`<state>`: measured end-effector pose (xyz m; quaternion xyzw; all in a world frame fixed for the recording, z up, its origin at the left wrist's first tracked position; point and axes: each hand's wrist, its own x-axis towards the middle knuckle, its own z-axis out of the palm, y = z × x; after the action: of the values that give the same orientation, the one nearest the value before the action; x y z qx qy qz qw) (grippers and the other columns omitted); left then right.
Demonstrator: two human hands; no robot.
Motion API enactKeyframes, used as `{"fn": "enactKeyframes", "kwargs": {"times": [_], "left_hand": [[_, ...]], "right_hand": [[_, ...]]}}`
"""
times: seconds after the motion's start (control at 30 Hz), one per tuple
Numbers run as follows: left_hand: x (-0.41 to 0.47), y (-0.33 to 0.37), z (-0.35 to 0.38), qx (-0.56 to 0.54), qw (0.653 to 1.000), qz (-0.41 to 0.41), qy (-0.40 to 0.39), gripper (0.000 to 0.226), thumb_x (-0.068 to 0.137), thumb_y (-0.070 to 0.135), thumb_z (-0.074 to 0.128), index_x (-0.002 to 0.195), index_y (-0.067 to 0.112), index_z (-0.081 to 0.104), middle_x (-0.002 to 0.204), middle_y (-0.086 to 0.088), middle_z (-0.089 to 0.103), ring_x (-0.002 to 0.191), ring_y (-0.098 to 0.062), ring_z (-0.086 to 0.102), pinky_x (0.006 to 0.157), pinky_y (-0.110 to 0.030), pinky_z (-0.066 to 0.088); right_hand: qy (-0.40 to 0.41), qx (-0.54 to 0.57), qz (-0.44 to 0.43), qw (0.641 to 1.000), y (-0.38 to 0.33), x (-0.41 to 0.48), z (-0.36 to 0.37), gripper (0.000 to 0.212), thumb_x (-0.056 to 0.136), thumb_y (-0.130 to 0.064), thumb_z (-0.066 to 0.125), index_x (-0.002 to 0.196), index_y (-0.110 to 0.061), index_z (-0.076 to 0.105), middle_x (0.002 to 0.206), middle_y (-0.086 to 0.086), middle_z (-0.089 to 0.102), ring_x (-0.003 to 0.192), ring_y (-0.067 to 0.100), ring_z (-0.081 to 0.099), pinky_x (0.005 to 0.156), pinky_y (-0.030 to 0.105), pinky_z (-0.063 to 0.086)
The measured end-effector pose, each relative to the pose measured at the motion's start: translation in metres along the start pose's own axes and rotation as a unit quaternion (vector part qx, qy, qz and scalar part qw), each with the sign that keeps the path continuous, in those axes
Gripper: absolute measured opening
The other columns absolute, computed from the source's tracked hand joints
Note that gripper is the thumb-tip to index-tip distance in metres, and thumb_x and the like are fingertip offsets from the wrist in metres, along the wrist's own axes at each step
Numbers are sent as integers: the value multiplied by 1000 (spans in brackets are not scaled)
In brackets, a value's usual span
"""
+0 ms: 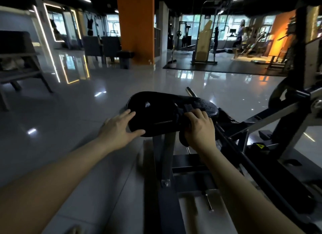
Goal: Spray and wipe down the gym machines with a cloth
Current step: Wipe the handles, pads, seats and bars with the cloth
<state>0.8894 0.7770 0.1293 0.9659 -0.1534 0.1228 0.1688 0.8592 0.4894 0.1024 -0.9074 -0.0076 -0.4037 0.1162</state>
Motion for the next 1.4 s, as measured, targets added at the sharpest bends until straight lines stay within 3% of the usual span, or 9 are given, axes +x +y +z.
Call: {"fn": "enactKeyframes", "kwargs": {"times": [0.13,0.27,0.43,0.57,0.7,0.8,0.97,1.17,1.4], "left_hand": [[6,-14,11,-6,999,38,38,93,82,79,54,157,28,35,166,4,29,147,-26,35,118,-47,32],[15,-21,15,16,995,79,67,104,72,92,33,152,27,46,158,2,41,141,-28,41,112,-49,35],[36,-39,8,-117,988,98,31,105,71,99,20,140,31,61,142,12,50,134,-20,44,111,-38,36],[50,-49,8,-175,976,124,46,82,79,86,35,125,29,73,118,19,53,121,-14,50,101,-32,40],[57,-47,4,-203,968,136,57,58,85,73,54,115,29,77,109,16,55,114,-15,53,92,-31,43],[60,-47,4,-213,964,148,63,40,85,56,67,111,28,78,106,14,54,112,-13,51,90,-27,39],[66,-54,0,-236,955,177,36,58,69,79,61,105,35,76,101,16,52,107,-8,52,91,-30,42],[66,-47,0,-221,955,175,90,45,75,61,57,100,30,78,94,11,53,100,-17,57,84,-39,51],[64,-41,-1,-132,967,170,136,35,84,53,70,100,23,78,100,3,64,103,-26,59,77,-39,52]], "right_hand": [[56,53,167,983,-19,-5,17,39,74,-6,65,114,-9,65,122,16,54,108,38,50,87,46,49],[111,210,323,916,-77,-9,32,34,83,1,60,115,-7,64,119,16,47,110,33,49,91,23,35],[151,302,287,896,-133,-33,44,22,92,-8,64,111,-17,69,110,1,47,100,16,56,94,22,45],[133,282,240,919,-123,-31,36,17,92,-12,70,108,-17,70,103,-1,53,91,-3,55,83,9,41],[152,303,315,887,-103,-9,34,35,88,-22,75,120,-25,61,95,0,59,84,10,59,80,26,51],[170,273,374,870,-105,1,34,29,90,-24,76,118,-25,66,99,-1,52,80,7,54,77,22,48],[212,233,418,852,-136,-3,37,14,94,-16,68,107,-15,71,104,6,56,81,3,53,85,26,46],[199,302,312,879,-200,-33,45,16,91,-10,70,106,-16,66,105,0,52,96,2,58,84,9,41],[221,237,366,872,-117,-3,44,12,92,-4,65,97,-15,65,100,14,58,89,16,55,85,27,44]]}}
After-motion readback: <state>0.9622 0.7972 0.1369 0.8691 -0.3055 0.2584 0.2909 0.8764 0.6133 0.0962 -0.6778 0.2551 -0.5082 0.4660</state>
